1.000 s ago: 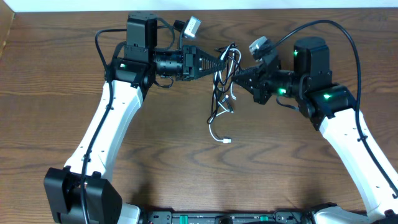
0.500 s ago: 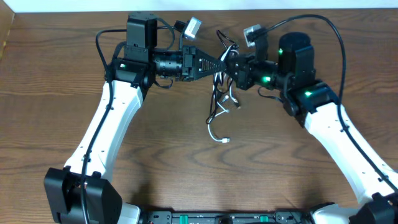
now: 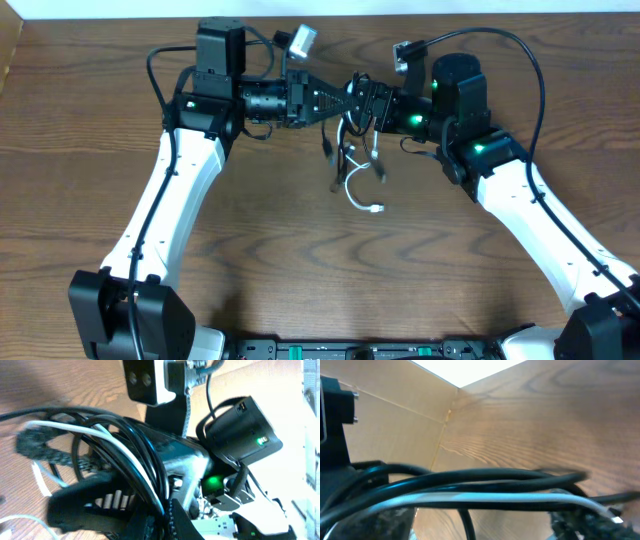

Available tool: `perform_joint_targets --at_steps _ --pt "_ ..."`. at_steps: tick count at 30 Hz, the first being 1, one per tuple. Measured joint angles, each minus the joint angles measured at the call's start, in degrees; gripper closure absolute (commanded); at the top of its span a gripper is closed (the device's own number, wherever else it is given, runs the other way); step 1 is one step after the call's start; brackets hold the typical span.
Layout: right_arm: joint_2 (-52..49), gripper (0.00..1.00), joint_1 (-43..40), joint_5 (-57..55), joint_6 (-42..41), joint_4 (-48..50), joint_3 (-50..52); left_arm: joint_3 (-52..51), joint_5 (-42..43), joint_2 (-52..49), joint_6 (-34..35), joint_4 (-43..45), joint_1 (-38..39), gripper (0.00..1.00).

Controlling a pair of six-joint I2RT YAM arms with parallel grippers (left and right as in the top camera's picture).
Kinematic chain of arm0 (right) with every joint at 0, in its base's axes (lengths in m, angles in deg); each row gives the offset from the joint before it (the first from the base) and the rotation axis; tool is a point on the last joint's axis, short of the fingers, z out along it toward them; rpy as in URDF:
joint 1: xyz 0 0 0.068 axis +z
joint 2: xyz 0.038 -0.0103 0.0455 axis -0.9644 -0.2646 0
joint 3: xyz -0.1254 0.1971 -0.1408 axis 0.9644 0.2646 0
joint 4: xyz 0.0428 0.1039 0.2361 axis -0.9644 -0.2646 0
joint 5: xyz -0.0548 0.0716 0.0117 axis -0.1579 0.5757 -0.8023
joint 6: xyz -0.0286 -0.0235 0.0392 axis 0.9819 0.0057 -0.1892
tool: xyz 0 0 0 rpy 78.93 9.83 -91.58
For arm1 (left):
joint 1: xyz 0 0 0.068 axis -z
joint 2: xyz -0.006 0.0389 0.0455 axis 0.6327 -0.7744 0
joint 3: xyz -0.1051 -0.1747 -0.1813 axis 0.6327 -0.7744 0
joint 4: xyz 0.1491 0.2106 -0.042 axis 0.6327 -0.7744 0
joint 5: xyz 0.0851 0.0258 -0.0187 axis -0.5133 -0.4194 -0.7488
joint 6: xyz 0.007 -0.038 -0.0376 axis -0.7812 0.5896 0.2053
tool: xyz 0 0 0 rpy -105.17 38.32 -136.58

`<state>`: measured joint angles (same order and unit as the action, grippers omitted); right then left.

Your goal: Untangle cables

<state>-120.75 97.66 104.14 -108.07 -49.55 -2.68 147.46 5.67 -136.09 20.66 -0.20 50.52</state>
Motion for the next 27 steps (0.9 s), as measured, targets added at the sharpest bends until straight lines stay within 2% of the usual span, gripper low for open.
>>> perform_joint_targets --at_steps 3,9,14,20,22,27 --pt "0.22 0.08 -0.61 0.11 -0.87 -3.56 -0.13 -0.02 -0.90 -0.15 0.07 -0.52 0.02 0.93" --pt "0.52 0.14 -2.97 4.57 1.77 -8.48 -0.26 -0.48 -1.46 -0.55 0.07 -0.70 1.25 0.93" --pt "5.90 0.14 -9.55 6.69 8.55 -19.12 -0.44 -0.52 -0.44 -0.55 0.09 -0.55 1.42 0.93" --pt "13.00 0.12 -18.95 11.39 15.82 -20.55 -0.44 -0.52 0.68 -0.55 0.09 -0.48 1.42 0.93" --pt "14.67 0.08 -20.37 11.93 18.40 -21.03 -0.44 -0.52 1.16 -0.55 0.04 -0.28 1.40 0.93" --pt "13.14 0.02 -22.36 10.99 33.73 -25.88 -0.48 -0.52 7.61 -0.55 -1.73 3.56 1.38 0.92"
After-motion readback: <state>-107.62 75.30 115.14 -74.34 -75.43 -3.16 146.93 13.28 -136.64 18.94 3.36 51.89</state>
